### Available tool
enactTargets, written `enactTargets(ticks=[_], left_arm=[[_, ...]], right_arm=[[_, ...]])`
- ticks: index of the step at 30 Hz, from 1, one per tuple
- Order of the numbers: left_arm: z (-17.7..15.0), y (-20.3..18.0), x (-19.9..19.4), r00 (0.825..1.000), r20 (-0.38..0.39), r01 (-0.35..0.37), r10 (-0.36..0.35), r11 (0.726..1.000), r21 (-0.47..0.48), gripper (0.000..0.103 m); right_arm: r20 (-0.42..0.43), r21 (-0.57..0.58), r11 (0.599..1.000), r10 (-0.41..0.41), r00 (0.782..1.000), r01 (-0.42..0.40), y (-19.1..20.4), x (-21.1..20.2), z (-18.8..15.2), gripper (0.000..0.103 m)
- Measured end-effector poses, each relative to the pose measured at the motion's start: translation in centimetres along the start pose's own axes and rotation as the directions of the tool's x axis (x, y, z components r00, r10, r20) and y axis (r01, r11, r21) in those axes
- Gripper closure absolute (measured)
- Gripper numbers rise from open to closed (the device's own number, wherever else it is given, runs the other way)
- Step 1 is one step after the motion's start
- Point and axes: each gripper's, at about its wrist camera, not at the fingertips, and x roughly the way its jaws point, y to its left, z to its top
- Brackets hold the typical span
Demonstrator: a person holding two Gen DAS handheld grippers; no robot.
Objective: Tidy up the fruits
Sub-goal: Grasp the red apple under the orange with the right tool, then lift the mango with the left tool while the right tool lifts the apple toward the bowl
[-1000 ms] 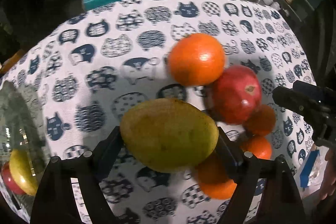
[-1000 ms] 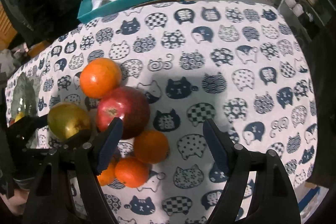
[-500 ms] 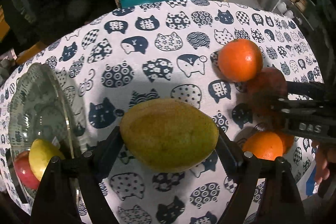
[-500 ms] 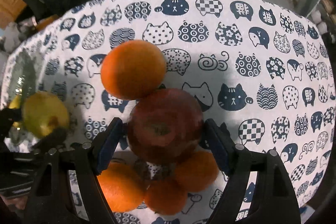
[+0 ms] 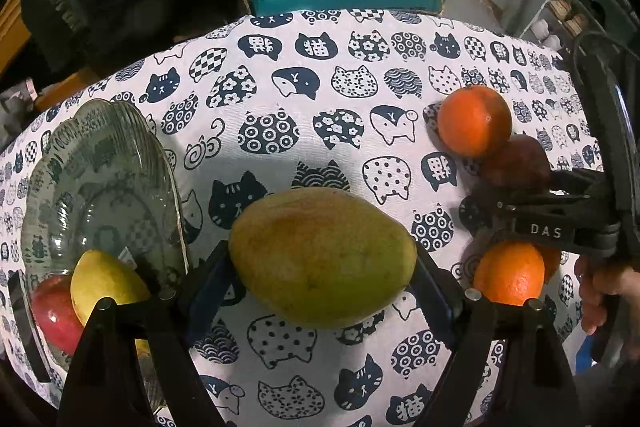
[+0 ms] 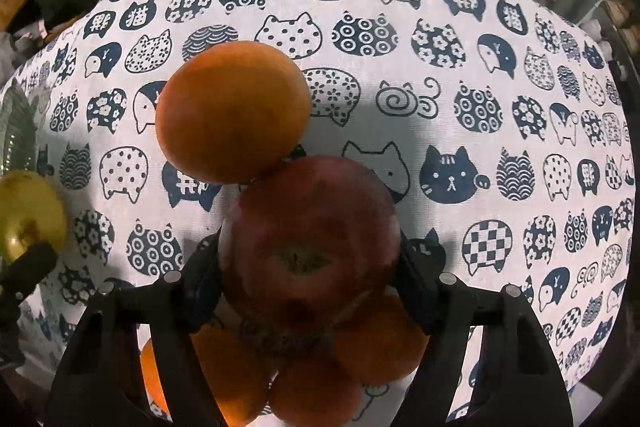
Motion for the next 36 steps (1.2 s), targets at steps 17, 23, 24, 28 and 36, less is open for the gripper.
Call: enactTargets(ticks=[17,23,24,28,36], left_arm=[[0.0,-0.5,-5.5,0.991,0.134,-0.007,0.005,1.000,0.012,0.017],[-0.2,-0.6,-8.1,0.983,0.182,0.001,-0.004,1.000,0.014,0.017],[-0.2,-0.6,-8.4,0.982,0.188,0.000,-0.003,1.000,0.014,0.017],[-0.5,-0.2,-10.5,0.975,0.223,0.002,-0.003,1.000,0.005,0.017],[-1.0,0.9,-14.1,0.955,0.298,-0.011,0.014,1.000,-0.013,0.017]], right_arm=[[0.196,0.018,1.000,0.001,0.981,-0.005,-0.8,-8.5,-1.8,0.029],[0.279,-0.005,1.000,0.021,0.960,-0.021,0.0,-12.8,-1.7,0.029],[0.291,-0.008,1.000,0.025,0.956,-0.023,0.3,-13.6,-1.8,0.029],[0.335,-0.024,0.999,0.042,0.941,-0.036,1.0,-15.3,-1.8,0.029],[0.423,-0.066,0.997,0.062,0.904,-0.038,2.8,-19.3,-2.3,0.029]])
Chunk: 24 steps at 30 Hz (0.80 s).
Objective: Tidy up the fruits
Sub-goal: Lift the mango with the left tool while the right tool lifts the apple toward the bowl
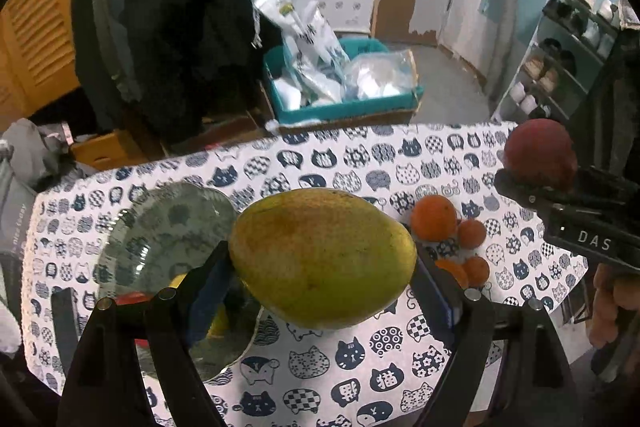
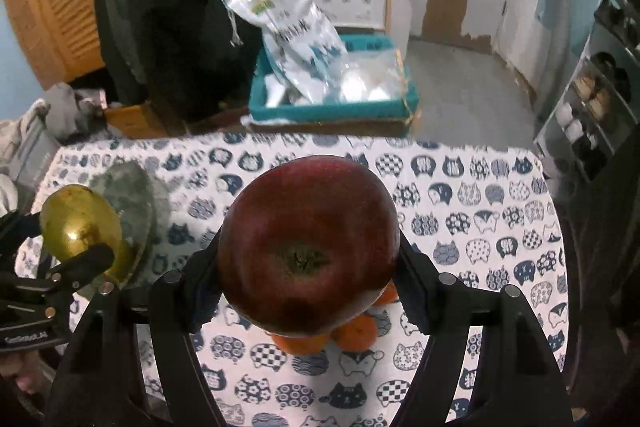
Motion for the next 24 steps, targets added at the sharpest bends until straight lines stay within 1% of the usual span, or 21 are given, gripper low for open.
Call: enactTargets(ticks=[7,14,20,24], left_arm=[[0.5,1.2,-3.0,0.998,0.062,-0.019,0.020,1.000,-0.008,0.017],[0.8,2.6,-5.5,0.992,0.117,-0.034,0.037,0.999,-0.028,0.017],[0.7,3.5,-7.1,0.986,0.158,-0.058,0.062,0.998,-0.028,0.017],[0.7,4.2,-7.7,0.983,0.172,-0.060,0.066,0.997,-0.040,0.017]], right_arm=[[0.067,-0.034,0.999,0.034,0.997,-0.032,1.6,-2.6,0.8,0.029],[0.126,-0.069,0.995,0.079,0.989,-0.070,3.4,-5.3,1.6,0.029],[0.156,-0.097,0.991,0.106,0.982,-0.091,4.5,-6.6,1.9,0.029],[0.171,-0.114,0.988,0.121,0.978,-0.102,5.3,-7.3,2.1,0.029]])
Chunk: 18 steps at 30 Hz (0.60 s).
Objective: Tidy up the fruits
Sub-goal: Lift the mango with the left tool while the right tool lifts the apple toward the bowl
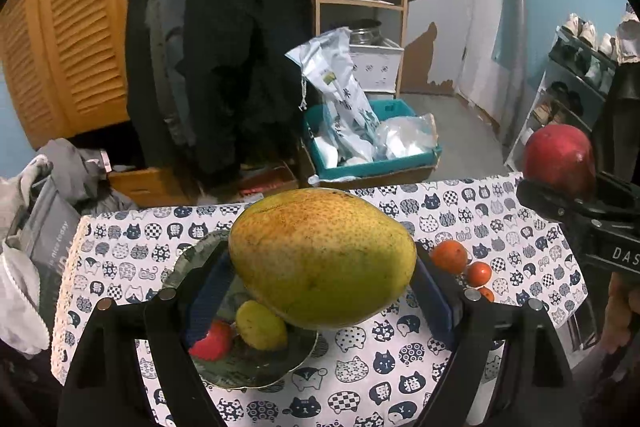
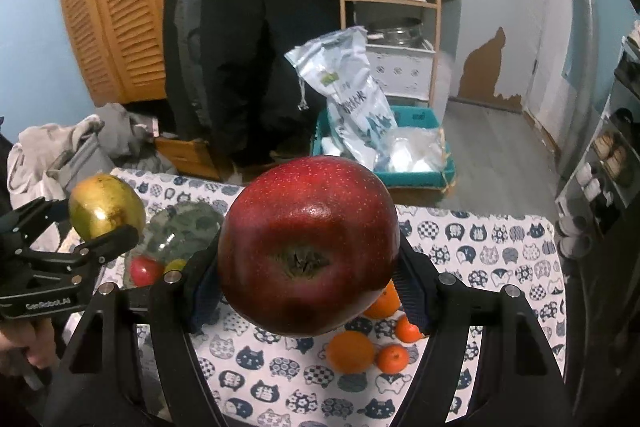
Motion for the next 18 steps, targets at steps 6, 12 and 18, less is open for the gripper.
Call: enactTargets(ticks=[6,12,18], left_arm=[[-0.2,1.1,-0.9,1.000,0.023,-0.016,0.016,1.000,-0.005,0.017],[-0.5,2.7,-1.2,0.999,0.022,-0.024,0.025,0.999,-0.030,0.017],[-0.9,5.1,-0.8,0.998,0.016,-0.060,0.061,0.996,-0.060,0.017]], right_arm=[[0.014,-0.019,1.000,0.020,1.000,-0.020,1.4,-0.2,0.6,0.029],[0.009,-0.029,0.999,0.039,0.999,-0.038,2.9,0.5,1.1,0.029],[-0.008,-0.037,0.997,0.063,0.998,-0.063,4.8,2.1,1.6,0.029]])
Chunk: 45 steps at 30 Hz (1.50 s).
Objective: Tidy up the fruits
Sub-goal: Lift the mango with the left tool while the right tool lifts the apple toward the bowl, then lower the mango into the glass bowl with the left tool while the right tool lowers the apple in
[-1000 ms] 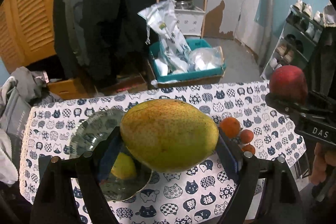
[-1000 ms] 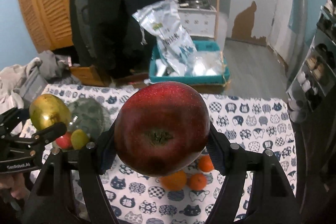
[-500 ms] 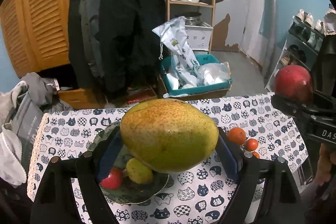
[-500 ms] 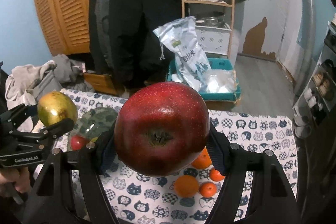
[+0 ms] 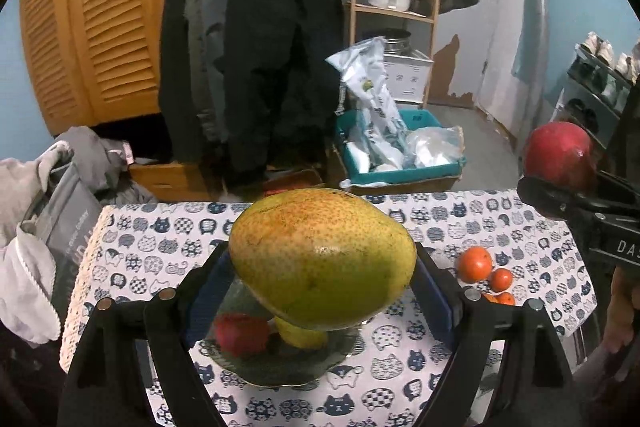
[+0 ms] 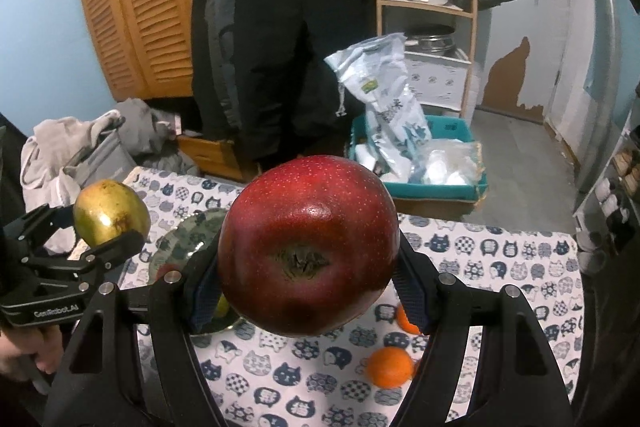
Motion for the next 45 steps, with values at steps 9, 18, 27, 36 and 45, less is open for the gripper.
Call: enactTargets(ticks=[9,18,27,36,45], left_arm=[[-0.6,4.2,1.8,0.998,-0.045,-0.049,0.047,0.997,-0.057,0.017],[-1.3,8.4,3.9,0.993,-0.086,-0.097,0.087,0.988,-0.119,0.017],[-2.6,10.5,7.3,0.985,-0.161,-0.093,0.067,0.982,-0.162,0.017],[-3.9,11.4,11.4,0.972,-0.229,-0.101,0.062,0.981,-0.164,0.017],[-5.6,11.9,14.9,0.950,-0.305,-0.114,0.059,0.980,-0.164,0.017]], right_arm=[[-0.047,-0.004,0.999,0.046,0.998,-0.046,2.7,3.5,0.7,0.029],[-0.105,0.001,0.995,0.094,0.990,-0.095,5.6,7.2,0.9,0.029],[-0.178,0.017,0.993,0.115,0.977,-0.114,7.6,12.8,0.2,0.029],[-0.300,0.017,0.996,0.088,0.950,-0.087,8.5,19.1,-2.3,0.029],[-0.363,0.011,0.996,0.084,0.928,-0.086,8.4,22.5,-3.8,0.029]])
